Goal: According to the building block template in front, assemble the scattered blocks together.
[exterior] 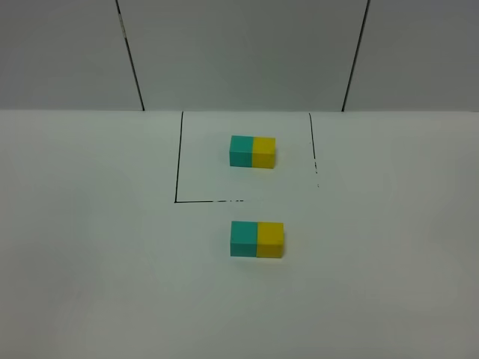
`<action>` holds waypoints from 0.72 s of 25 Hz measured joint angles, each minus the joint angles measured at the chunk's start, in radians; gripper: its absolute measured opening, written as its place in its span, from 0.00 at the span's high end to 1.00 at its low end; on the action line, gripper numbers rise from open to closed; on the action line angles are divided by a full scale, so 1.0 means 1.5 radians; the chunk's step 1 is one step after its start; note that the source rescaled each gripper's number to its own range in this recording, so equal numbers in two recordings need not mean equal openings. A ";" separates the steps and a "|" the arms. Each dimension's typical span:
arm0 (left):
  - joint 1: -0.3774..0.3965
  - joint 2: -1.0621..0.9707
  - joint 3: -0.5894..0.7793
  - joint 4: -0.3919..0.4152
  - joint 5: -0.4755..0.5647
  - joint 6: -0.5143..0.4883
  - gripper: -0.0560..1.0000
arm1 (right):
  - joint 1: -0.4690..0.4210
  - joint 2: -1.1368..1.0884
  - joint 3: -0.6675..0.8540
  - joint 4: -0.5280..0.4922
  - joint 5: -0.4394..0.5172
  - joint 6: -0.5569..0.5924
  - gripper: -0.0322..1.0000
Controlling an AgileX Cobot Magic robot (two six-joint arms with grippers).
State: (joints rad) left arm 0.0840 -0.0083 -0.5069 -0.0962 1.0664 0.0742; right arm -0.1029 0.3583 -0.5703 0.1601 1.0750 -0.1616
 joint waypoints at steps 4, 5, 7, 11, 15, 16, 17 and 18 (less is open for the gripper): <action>0.000 0.000 0.000 0.000 0.000 0.000 0.28 | 0.023 -0.105 0.031 0.004 -0.001 -0.021 0.00; 0.000 0.000 0.000 0.000 0.000 0.000 0.28 | 0.026 -0.129 0.035 0.004 -0.001 -0.025 0.00; 0.000 0.000 0.000 0.000 0.000 0.000 0.28 | 0.028 -0.167 0.041 0.004 -0.002 -0.029 0.00; 0.000 0.000 0.000 0.000 0.000 0.000 0.28 | 0.036 -0.213 0.044 0.004 -0.002 -0.029 0.00; 0.000 0.000 0.000 0.000 0.000 0.000 0.28 | 0.073 -0.219 0.044 0.004 -0.002 -0.029 0.00; 0.000 0.000 0.000 0.000 0.000 0.000 0.28 | 0.080 -0.220 0.044 0.003 -0.002 -0.028 0.00; 0.000 0.000 0.000 0.000 0.000 0.000 0.28 | 0.085 -0.220 0.044 0.002 -0.002 -0.025 0.00; 0.000 0.000 0.000 0.000 0.000 0.000 0.28 | 0.087 -0.220 0.044 -0.001 -0.003 -0.021 0.00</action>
State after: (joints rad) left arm 0.0840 -0.0083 -0.5069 -0.0962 1.0664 0.0742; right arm 0.0275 0.0288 -0.5038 0.1590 1.0705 -0.1929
